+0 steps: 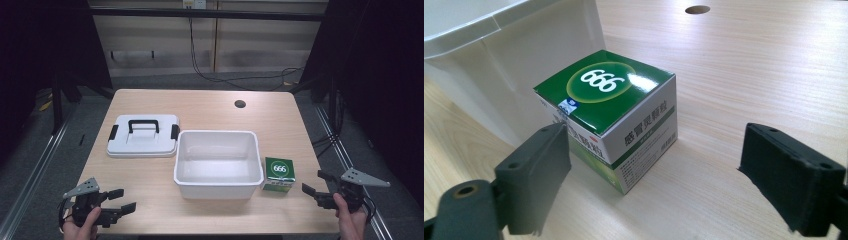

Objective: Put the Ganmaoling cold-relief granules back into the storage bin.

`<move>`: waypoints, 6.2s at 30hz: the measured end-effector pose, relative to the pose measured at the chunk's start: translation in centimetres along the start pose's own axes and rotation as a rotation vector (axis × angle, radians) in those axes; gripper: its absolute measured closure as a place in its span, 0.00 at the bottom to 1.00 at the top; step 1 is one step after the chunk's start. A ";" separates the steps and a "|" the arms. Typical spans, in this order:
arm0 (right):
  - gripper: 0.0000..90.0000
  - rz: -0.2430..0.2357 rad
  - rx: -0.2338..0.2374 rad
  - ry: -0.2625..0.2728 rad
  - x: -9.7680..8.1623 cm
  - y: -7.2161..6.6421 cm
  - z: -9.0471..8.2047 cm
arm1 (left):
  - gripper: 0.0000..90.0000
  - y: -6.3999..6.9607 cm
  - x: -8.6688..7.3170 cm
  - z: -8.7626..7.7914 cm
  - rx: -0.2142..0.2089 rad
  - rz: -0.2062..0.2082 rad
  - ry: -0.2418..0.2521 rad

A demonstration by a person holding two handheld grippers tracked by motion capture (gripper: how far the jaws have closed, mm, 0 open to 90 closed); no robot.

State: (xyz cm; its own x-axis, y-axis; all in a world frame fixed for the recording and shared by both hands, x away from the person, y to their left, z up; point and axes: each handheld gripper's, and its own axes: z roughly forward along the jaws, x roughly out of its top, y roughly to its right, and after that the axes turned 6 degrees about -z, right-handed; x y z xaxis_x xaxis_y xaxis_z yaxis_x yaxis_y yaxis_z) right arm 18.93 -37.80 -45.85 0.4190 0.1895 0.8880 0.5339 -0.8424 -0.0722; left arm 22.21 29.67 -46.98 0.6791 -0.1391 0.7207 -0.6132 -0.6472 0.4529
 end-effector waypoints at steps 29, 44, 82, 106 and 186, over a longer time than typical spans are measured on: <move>0.12 -0.156 0.115 -0.098 3.7 -1.5 1.6 | 0.21 -0.1 0.0 0.0 0.004 -0.006 0.002; 0.12 -0.182 0.126 -0.152 7.5 -1.3 3.0 | 0.21 -0.1 -0.1 0.0 0.005 -0.009 0.000; 0.10 -0.502 0.373 -0.495 11.9 -1.7 8.9 | 0.21 -0.2 -0.1 0.0 0.005 -0.010 0.003; 0.10 -0.651 0.441 -0.741 12.5 -2.9 12.0 | 0.21 -0.2 -0.1 0.0 0.006 -0.012 0.002; 0.18 -0.546 0.435 -0.757 13.0 -0.8 8.5 | 0.21 -0.2 -0.1 -0.1 0.003 -0.016 0.007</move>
State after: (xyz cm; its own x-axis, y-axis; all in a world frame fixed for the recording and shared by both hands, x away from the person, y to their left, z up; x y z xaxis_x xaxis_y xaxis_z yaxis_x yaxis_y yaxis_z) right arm 30.19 -30.38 -38.12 0.3122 0.8869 0.3406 0.9469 -0.3193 -0.0365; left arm 22.21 29.93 -47.07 0.6858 -0.1234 0.7172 -0.6010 -0.6518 0.4626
